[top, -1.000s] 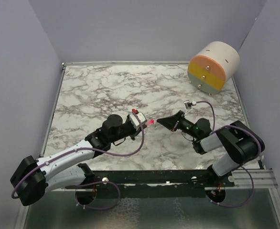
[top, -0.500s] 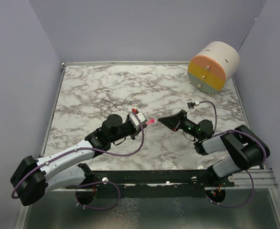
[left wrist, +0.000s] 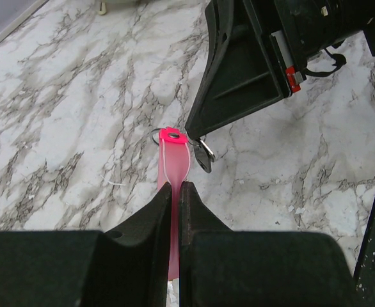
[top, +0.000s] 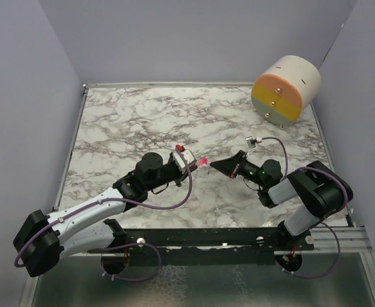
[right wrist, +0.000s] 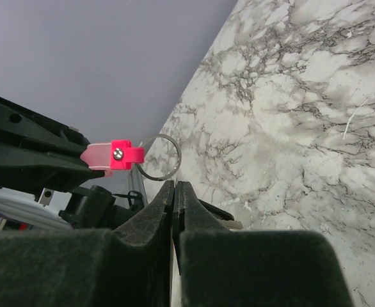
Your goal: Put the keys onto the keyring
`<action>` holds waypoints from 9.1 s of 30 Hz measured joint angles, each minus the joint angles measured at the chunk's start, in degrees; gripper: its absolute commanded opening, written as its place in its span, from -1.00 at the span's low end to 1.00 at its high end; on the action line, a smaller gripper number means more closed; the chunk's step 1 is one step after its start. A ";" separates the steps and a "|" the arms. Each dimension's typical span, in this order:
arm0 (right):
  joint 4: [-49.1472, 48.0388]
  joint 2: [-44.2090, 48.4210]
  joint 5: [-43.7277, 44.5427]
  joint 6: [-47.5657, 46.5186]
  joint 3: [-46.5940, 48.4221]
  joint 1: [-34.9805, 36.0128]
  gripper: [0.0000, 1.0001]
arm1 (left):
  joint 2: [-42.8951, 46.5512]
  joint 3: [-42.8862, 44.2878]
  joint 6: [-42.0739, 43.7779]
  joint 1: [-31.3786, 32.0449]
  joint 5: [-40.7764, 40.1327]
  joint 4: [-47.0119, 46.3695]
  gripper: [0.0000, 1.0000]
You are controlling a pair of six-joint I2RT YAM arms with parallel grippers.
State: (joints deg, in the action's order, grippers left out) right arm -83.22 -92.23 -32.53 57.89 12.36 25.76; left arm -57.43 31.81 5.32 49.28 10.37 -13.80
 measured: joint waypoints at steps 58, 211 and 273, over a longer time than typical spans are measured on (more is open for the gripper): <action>0.00 1.86 -0.76 1.81 0.28 0.00 -0.99 | -1.46 0.52 -0.04 0.00 1.97 -1.16 -1.00; 37.07 13.05 0.09 -40.63 14.84 0.15 -0.99 | -14.27 1.16 -12.66 -20.02 14.12 -8.04 -1.00; 85.66 9.73 8.72 -34.53 40.24 0.46 -0.99 | -13.05 -13.68 -7.43 -11.17 -4.83 -36.48 -0.22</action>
State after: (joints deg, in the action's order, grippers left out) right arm 2.44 -82.50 -23.81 23.35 52.60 26.22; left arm -70.48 18.13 -2.11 38.11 5.54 -50.28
